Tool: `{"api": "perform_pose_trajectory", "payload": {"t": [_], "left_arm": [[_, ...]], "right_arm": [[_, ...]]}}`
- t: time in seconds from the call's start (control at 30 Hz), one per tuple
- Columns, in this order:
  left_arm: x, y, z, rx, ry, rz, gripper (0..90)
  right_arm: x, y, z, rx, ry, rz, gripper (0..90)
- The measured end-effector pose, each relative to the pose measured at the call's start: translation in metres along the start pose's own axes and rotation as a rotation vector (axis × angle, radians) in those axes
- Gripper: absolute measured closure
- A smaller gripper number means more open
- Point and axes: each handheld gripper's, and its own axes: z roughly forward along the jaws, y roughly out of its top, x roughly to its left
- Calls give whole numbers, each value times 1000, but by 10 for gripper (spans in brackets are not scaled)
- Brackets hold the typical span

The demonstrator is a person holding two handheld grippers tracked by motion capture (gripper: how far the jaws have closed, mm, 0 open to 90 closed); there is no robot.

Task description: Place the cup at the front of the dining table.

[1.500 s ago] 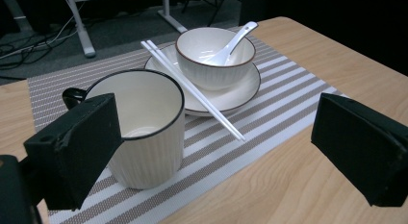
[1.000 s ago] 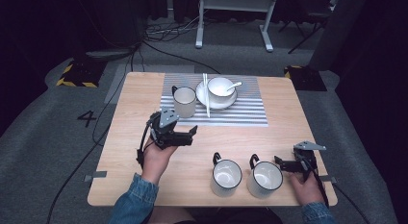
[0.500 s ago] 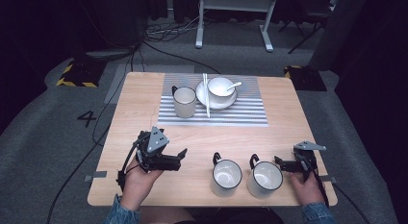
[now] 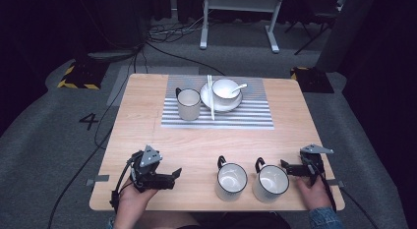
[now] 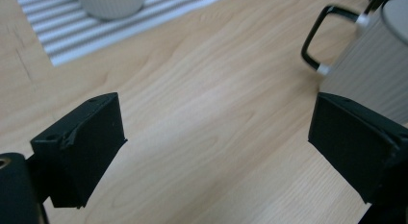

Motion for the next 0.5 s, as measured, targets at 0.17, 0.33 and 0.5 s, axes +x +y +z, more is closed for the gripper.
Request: {"api": "perform_pose_trajectory", "payload": {"t": [0.17,0.33,0.5], "left_arm": [[9,-19,4,64,-16,-38,59],[20,-40,3,98,-8,-88,63],[27,-55,9,148,57,-89,68]], "right_arm": [[0,0,0,0,0,0,63],[0,0,0,0,0,0,63],[0,0,0,0,0,0,63]]}}
